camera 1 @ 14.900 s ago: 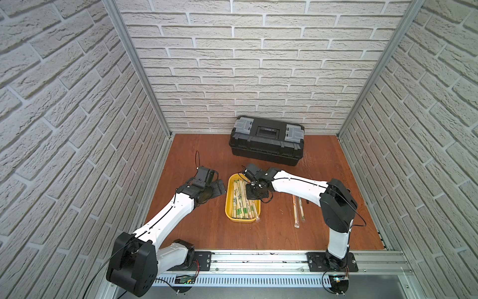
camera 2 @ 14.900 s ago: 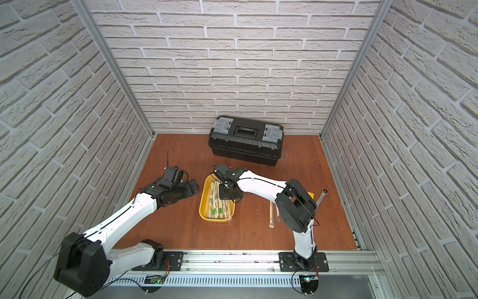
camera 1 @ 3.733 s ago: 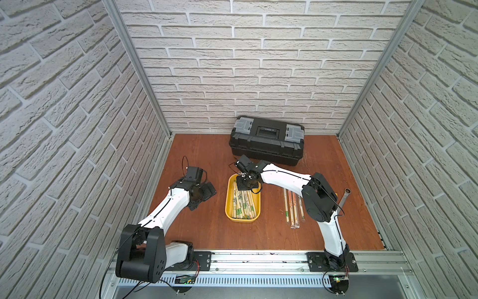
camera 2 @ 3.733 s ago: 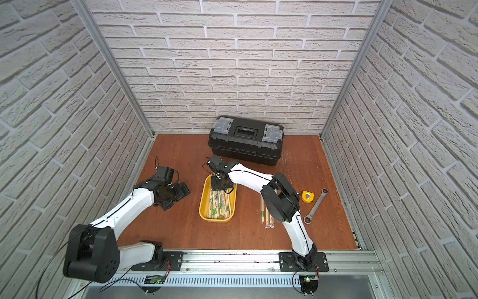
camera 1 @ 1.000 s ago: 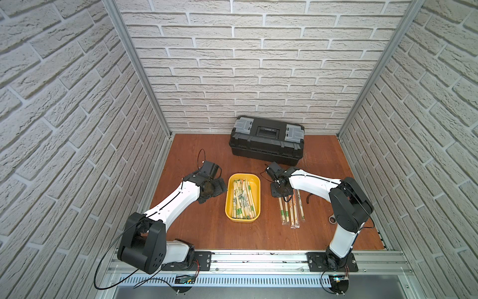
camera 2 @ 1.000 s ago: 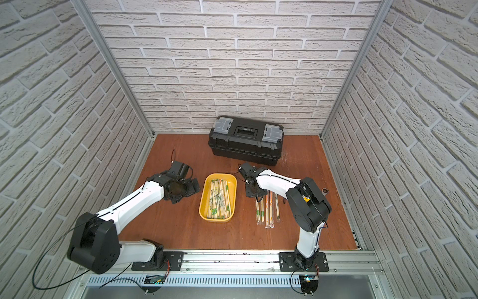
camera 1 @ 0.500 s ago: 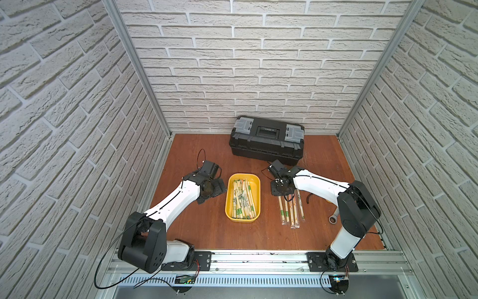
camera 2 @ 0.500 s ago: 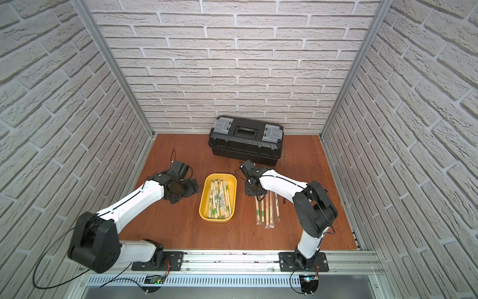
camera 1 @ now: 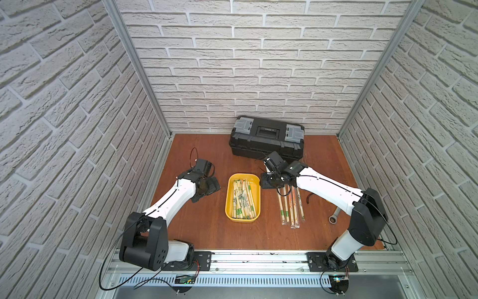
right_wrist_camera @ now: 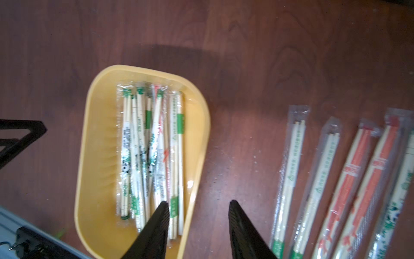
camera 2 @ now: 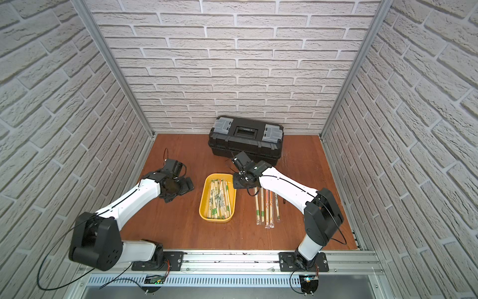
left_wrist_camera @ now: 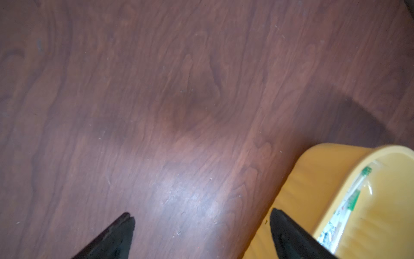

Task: Take the paired disposable chopsticks out of the storage box
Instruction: Place the paired disposable chopsticks at the center of the board, then pick up the paired disposable chopsticks from the storage box.

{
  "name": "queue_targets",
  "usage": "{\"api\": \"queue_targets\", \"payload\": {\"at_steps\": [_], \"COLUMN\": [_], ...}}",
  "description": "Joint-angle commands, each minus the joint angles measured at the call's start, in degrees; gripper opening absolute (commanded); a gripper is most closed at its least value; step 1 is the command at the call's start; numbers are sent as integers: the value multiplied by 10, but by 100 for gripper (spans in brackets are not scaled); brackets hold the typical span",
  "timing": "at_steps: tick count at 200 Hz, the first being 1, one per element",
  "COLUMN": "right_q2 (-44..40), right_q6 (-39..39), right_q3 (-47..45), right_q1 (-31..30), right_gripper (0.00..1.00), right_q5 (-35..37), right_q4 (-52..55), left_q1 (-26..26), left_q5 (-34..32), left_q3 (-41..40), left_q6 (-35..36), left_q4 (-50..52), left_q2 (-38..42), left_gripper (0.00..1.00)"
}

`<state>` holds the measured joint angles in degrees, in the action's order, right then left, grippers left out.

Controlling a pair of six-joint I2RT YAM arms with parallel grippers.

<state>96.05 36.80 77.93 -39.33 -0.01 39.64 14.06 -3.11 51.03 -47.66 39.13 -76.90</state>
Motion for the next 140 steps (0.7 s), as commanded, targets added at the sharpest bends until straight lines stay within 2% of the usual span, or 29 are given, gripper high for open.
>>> {"api": "queue_targets", "payload": {"at_steps": [1,25,71,140], "right_q2": [34,75,157,244], "right_q6": [12,14,16,21], "right_q3": [29,61,122,180], "right_q1": [-19,-33,-47,-50], "right_gripper": [48,47,35,30], "right_q5": [-22,-36,-56,-64], "right_q4": [-15,-22,-23,-22], "left_q1": [-16,-32,-44,-50], "left_q5": [2,12,18,28], "left_q3": [-12,-21,-31,-49], "left_q6": [21,26,26,22], "left_q4": [7,8,5,-1], "left_q2": [20,30,44,59], "left_gripper": [98,98,98,98]}}
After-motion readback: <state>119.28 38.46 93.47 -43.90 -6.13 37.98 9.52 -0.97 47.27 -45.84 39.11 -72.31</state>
